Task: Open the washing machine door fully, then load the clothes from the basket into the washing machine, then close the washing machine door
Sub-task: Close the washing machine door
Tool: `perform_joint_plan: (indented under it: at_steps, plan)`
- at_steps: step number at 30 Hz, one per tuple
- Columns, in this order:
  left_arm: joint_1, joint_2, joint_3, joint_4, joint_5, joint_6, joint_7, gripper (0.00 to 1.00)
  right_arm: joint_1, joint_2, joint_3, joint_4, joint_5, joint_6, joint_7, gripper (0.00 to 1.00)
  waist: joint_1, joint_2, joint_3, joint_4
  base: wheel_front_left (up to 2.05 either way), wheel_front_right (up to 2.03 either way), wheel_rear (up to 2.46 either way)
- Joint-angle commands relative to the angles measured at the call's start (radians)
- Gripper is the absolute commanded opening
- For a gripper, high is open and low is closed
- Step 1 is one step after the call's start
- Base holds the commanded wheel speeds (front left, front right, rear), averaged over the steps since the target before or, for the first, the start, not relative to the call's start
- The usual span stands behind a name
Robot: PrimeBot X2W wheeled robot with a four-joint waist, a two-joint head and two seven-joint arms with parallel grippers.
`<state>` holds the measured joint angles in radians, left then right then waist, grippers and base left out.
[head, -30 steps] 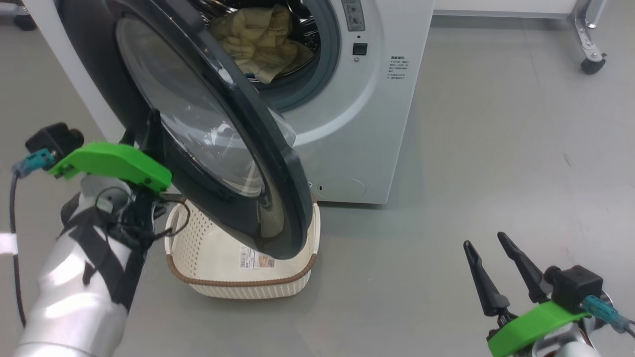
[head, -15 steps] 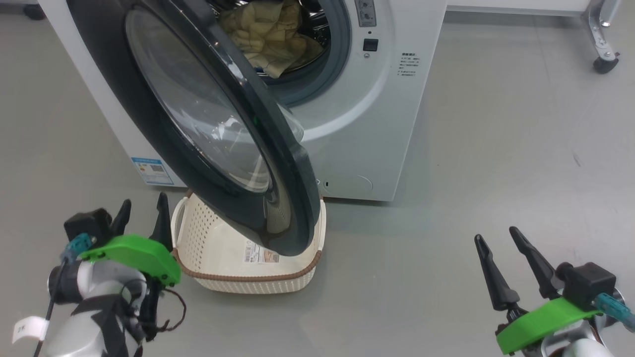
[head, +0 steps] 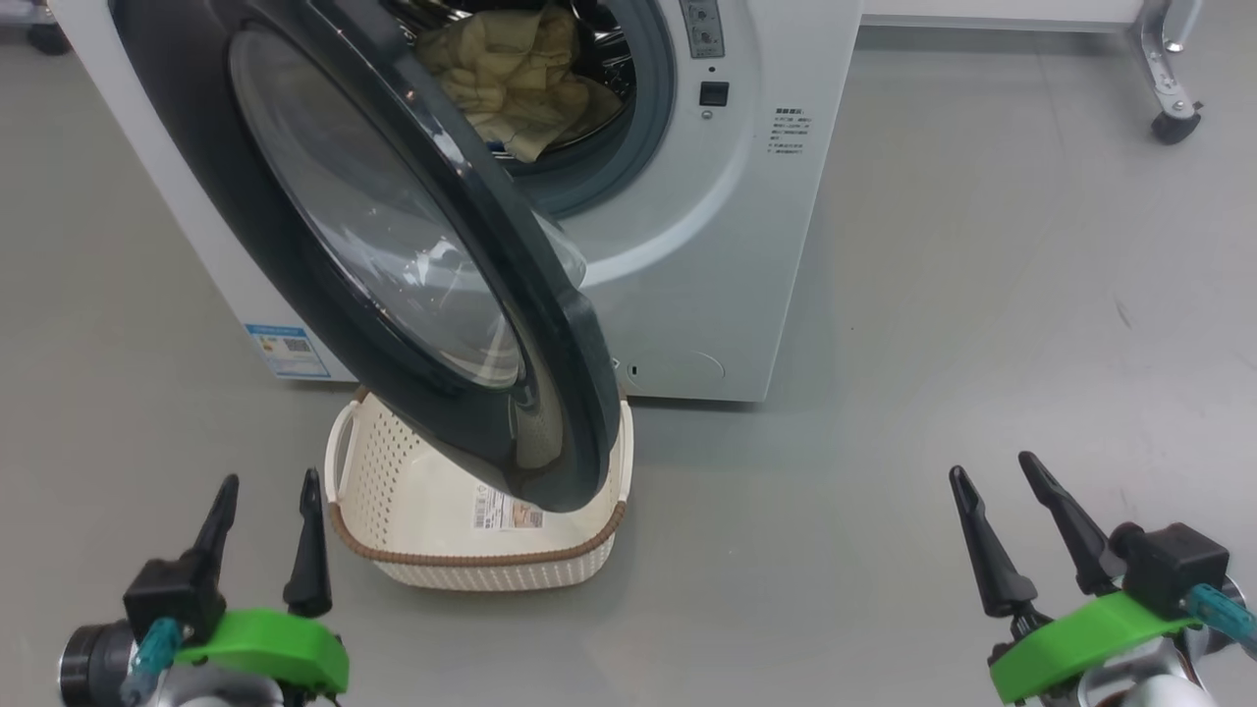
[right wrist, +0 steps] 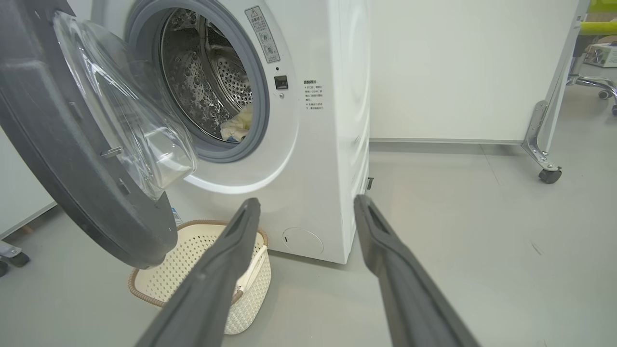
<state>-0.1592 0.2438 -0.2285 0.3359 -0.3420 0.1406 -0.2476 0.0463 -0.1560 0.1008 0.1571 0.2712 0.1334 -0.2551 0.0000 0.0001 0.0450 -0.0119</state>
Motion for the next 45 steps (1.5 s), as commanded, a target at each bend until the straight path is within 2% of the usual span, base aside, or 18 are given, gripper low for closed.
perform_joint_plan:
  at_steps: [1, 8, 15, 26, 27, 28, 29, 38, 45]
  plan:
    - [-0.02, 0.012, 0.052, -0.042, 0.017, -0.003, -0.014, 1.0, -0.013, -0.015, 0.011, -0.025, -0.008, -0.003, -0.007, 1.0, 0.0, -0.0001, -0.004, -0.003, 0.0, 0.0, 0.0]
    - [0.102, -0.071, 0.172, -0.147, 0.12, -0.09, -0.014, 1.0, -0.003, -0.017, 0.003, -0.021, -0.008, -0.003, -0.007, 1.0, 0.0, -0.0001, -0.019, -0.01, 0.0, 0.0, 0.0]
    - [0.164, -0.137, 0.27, -0.166, 0.176, -0.181, -0.014, 1.0, 0.002, -0.011, -0.006, -0.02, -0.01, -0.003, -0.007, 1.0, 0.0, -0.0001, -0.023, -0.019, 0.0, 0.0, 0.0]
    - [0.176, -0.186, 0.331, -0.172, 0.218, -0.236, -0.014, 1.0, 0.012, 0.002, -0.023, -0.019, -0.015, -0.003, -0.007, 1.0, 0.0, -0.0001, -0.011, -0.022, 0.0, 0.0, 0.0]
    - [0.175, -0.187, 0.334, -0.172, 0.22, -0.239, -0.014, 1.0, 0.011, 0.003, -0.023, -0.018, -0.016, -0.003, -0.007, 0.93, 0.0, -0.0001, -0.01, -0.022, 0.0, 0.0, 0.0]
    - [0.174, -0.188, 0.337, -0.172, 0.221, -0.241, -0.014, 1.0, 0.011, 0.003, -0.024, -0.016, -0.016, -0.003, -0.007, 0.25, 0.0, -0.0001, -0.01, -0.023, 0.0, 0.0, 0.0]
    - [0.173, -0.189, 0.34, -0.172, 0.223, -0.243, -0.014, 1.0, 0.01, 0.004, -0.025, -0.012, -0.015, -0.003, -0.007, 0.0, 0.0, -0.0001, -0.009, -0.023, 0.0, 0.0, 0.0]
    - [0.174, -0.193, 0.357, -0.17, 0.227, -0.255, -0.014, 1.0, 0.001, 0.003, -0.022, 0.008, -0.014, -0.003, -0.007, 0.0, 0.0, -0.0001, -0.015, -0.018, 0.0, 0.0, 0.0]
    - [0.178, -0.193, 0.352, -0.172, 0.213, -0.256, -0.014, 1.0, -0.052, 0.002, 0.011, -0.029, -0.01, -0.003, -0.007, 0.0, 0.0, -0.0001, -0.013, -0.012, 0.0, 0.0, 0.0]
